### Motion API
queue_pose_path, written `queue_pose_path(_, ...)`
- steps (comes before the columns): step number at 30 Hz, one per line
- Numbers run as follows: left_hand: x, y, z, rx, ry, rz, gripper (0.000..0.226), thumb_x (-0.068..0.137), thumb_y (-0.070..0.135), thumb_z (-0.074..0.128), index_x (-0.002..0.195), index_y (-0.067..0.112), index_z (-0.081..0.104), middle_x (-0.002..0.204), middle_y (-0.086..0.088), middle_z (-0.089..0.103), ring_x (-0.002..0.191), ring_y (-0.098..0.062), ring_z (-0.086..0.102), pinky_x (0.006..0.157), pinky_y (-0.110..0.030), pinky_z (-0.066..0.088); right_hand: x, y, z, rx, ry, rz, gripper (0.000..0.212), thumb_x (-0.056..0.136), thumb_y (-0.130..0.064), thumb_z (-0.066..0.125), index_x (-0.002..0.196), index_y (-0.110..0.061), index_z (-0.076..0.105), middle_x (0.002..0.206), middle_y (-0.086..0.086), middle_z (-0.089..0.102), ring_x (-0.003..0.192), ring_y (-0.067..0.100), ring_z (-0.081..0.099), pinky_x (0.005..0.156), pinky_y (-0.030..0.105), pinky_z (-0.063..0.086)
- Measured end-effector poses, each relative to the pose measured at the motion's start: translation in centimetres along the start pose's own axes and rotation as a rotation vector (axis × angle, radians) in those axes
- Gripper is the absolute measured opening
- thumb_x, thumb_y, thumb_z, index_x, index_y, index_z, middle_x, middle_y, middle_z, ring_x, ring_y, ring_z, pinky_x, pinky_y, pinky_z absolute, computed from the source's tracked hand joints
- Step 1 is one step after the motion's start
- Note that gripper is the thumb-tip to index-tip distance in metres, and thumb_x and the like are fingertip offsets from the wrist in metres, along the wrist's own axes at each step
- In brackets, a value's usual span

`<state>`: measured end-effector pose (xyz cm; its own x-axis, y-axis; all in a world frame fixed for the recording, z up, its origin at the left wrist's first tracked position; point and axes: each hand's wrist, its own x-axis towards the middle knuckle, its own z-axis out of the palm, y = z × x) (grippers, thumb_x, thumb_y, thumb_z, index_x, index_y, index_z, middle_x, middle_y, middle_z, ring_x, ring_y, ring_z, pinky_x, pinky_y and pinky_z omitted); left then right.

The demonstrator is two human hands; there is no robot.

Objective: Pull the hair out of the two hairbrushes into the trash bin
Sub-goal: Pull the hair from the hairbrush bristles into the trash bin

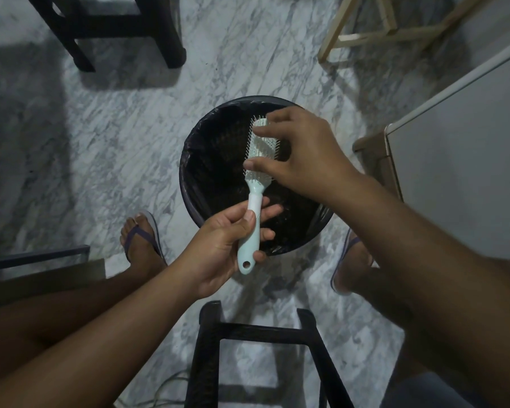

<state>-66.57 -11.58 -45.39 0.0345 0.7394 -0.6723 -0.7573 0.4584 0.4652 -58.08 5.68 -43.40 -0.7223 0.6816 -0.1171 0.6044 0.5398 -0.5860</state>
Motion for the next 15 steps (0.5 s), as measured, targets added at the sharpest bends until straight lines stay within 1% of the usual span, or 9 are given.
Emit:
queue_pose_path(1, 0.0, 0.0, -0.1, 0.011, 0.000, 0.005, 0.034, 0.102, 0.013, 0.045, 0.134, 0.009, 0.056, 0.129, -0.006, 0.070, 0.076, -0.011, 0.064, 0.057, -0.026, 0.047, 0.2, 0.2, -0.2, 0.036, 0.029, 0.002, 0.045, 0.075, -0.047, 0.083, 0.112, -0.022, 0.076, 0.122, 0.003, 0.067, 0.115, 0.013, 0.061, 0.098, 0.027, 0.047)
queue_pose_path(3, -0.1, -0.1, -0.1, 0.021, -0.010, 0.007, 0.035, 0.102, 0.014, 0.046, 0.135, 0.009, 0.056, 0.130, -0.006, 0.069, 0.076, -0.011, 0.063, 0.057, -0.026, 0.047, 0.7, 0.4, -1.0, 0.114, 0.093, 0.014, 0.024, 0.079, -0.033, 0.083, 0.098, -0.019, 0.081, 0.105, 0.000, 0.074, 0.094, 0.005, 0.065, 0.084, 0.019, 0.049)
queue_pose_path(5, -0.2, -0.3, -0.1, 0.028, -0.025, 0.000, 0.036, 0.101, 0.014, 0.047, 0.135, 0.008, 0.056, 0.131, -0.007, 0.068, 0.076, -0.011, 0.063, 0.056, -0.025, 0.048, 1.0, 0.8, -1.9, 0.181, 0.154, 0.043, 0.012, 0.083, -0.023, 0.080, 0.092, -0.016, 0.081, 0.089, -0.002, 0.077, 0.078, 0.002, 0.067, 0.078, 0.015, 0.053)
queue_pose_path(7, -0.2, -0.4, 0.0, 0.025, -0.037, -0.005, 0.035, 0.101, 0.013, 0.047, 0.135, 0.008, 0.056, 0.131, -0.008, 0.068, 0.075, -0.011, 0.063, 0.056, -0.025, 0.047, 1.4, 1.7, -2.5, 0.217, 0.218, 0.092, 0.007, 0.086, -0.019, 0.075, 0.091, -0.016, 0.079, 0.078, -0.005, 0.075, 0.070, 0.001, 0.068, 0.076, 0.018, 0.057)
queue_pose_path(9, -0.2, -0.4, 0.0, 0.015, -0.041, -0.006, 0.035, 0.101, 0.013, 0.046, 0.134, 0.007, 0.056, 0.131, -0.008, 0.068, 0.075, -0.011, 0.063, 0.055, -0.025, 0.047, 1.9, 2.4, -2.9, 0.268, 0.285, 0.142, 0.010, 0.091, -0.015, 0.067, 0.095, -0.013, 0.077, 0.076, -0.003, 0.074, 0.067, 0.005, 0.070, 0.074, 0.024, 0.059)
queue_pose_path(11, -0.1, -0.4, 0.1, 0.018, -0.040, -0.001, 0.035, 0.101, 0.014, 0.046, 0.135, 0.007, 0.056, 0.131, -0.008, 0.068, 0.075, -0.011, 0.063, 0.055, -0.024, 0.048, 2.0, 2.5, -3.1, 0.322, 0.335, 0.140, 0.021, 0.094, -0.005, 0.059, 0.109, -0.008, 0.074, 0.087, 0.001, 0.076, 0.076, 0.009, 0.072, 0.078, 0.025, 0.060)
queue_pose_path(12, -0.1, -0.4, 0.1, 0.023, -0.038, 0.002, 0.036, 0.101, 0.014, 0.047, 0.135, 0.008, 0.056, 0.131, -0.008, 0.068, 0.075, -0.011, 0.063, 0.055, -0.024, 0.048, 1.8, 2.1, -3.0, 0.313, 0.329, 0.109, 0.028, 0.093, -0.002, 0.057, 0.115, -0.008, 0.072, 0.095, 0.004, 0.076, 0.083, 0.009, 0.072, 0.083, 0.024, 0.059)
queue_pose_path(13, 0.0, -0.4, 0.1, 0.029, -0.036, 0.006, 0.036, 0.101, 0.014, 0.047, 0.135, 0.008, 0.056, 0.132, -0.007, 0.068, 0.076, -0.011, 0.063, 0.055, -0.024, 0.048, 1.5, 1.7, -2.8, 0.273, 0.290, 0.066, 0.032, 0.092, -0.004, 0.058, 0.122, -0.009, 0.070, 0.105, 0.005, 0.076, 0.094, 0.009, 0.071, 0.090, 0.023, 0.057)
queue_pose_path(15, 0.1, -0.4, 0.0, 0.049, -0.027, 0.011, 0.035, 0.102, 0.014, 0.046, 0.136, 0.009, 0.055, 0.132, -0.006, 0.068, 0.077, -0.012, 0.063, 0.056, -0.025, 0.048, 0.7, 0.9, -1.4, 0.118, 0.118, -0.017, 0.044, 0.092, -0.025, 0.069, 0.134, -0.014, 0.063, 0.130, 0.009, 0.067, 0.122, 0.016, 0.062, 0.107, 0.030, 0.048)
